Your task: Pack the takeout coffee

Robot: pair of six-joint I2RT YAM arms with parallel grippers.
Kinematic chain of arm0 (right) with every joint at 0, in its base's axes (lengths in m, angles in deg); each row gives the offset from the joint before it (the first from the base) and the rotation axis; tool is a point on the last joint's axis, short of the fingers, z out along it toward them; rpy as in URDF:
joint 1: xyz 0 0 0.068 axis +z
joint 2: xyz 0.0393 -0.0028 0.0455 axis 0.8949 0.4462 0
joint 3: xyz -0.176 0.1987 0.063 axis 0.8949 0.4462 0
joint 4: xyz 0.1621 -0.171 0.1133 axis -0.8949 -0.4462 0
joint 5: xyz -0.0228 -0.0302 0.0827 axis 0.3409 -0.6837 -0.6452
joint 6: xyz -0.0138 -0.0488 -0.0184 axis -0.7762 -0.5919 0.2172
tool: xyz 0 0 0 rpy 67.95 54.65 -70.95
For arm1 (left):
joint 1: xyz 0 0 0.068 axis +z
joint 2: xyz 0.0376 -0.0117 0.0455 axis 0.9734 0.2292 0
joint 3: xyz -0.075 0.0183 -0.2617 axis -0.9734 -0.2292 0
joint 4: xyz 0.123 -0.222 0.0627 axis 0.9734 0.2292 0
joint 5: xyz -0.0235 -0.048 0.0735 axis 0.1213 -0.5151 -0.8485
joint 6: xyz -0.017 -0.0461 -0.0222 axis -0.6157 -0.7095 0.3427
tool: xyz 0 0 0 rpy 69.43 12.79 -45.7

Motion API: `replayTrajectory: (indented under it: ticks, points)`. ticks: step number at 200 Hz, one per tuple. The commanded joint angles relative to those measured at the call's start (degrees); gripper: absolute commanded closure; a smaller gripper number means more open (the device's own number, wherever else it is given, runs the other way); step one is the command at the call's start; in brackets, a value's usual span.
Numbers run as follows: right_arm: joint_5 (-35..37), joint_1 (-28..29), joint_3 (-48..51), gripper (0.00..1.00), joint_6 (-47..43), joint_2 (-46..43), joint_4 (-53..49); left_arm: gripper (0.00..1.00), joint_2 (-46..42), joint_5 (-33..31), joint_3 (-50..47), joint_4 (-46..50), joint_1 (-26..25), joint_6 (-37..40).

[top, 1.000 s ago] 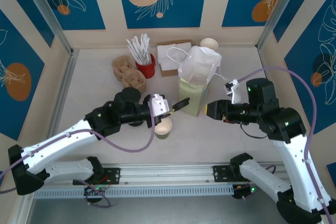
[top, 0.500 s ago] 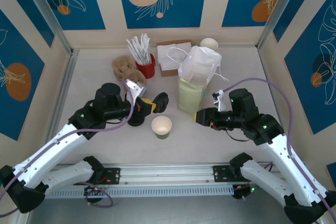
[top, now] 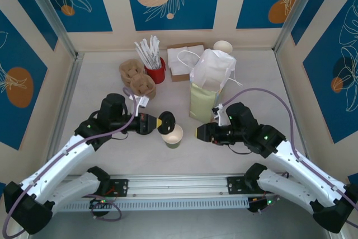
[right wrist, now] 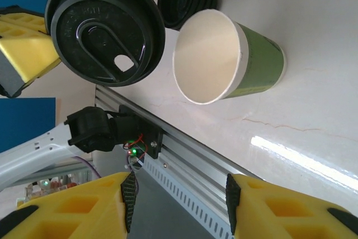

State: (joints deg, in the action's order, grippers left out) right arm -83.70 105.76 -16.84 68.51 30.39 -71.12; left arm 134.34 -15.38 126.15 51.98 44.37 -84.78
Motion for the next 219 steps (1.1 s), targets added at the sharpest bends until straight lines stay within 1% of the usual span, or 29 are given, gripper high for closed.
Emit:
replayTrajectory:
  ticks: [1, 56, 112, 193, 207, 219]
  points:
    - [2.6, 1.3, 2.2, 0.51, 2.9, 0.0, 4.5, 0.92, 0.4, 4.2, -1.5, -3.3, 1.1, -3.1]
    - [3.0, 2.1, 5.5, 0.51, 4.7, 2.6, 10.1, 0.93, 2.9, 6.7, -5.6, -9.2, 2.1, -6.2]
    - [2.1, 2.1, 5.7, 0.51, 5.0, 7.1, 13.9, 0.93, 4.5, 7.3, -7.7, -11.2, 2.8, -7.2]
    - [4.5, 2.8, 8.1, 0.51, 7.5, 7.1, 17.0, 0.93, 7.1, 8.1, -10.1, -13.7, 3.3, -8.2]
    - [4.6, 3.0, 8.3, 0.51, 7.9, 7.4, 17.3, 0.91, 7.5, 8.2, -10.2, -13.9, 3.3, -8.4]
    - [4.8, 3.2, 8.4, 0.51, 8.2, 7.5, 17.4, 0.87, 7.9, 8.2, -10.3, -14.0, 3.4, -8.4]
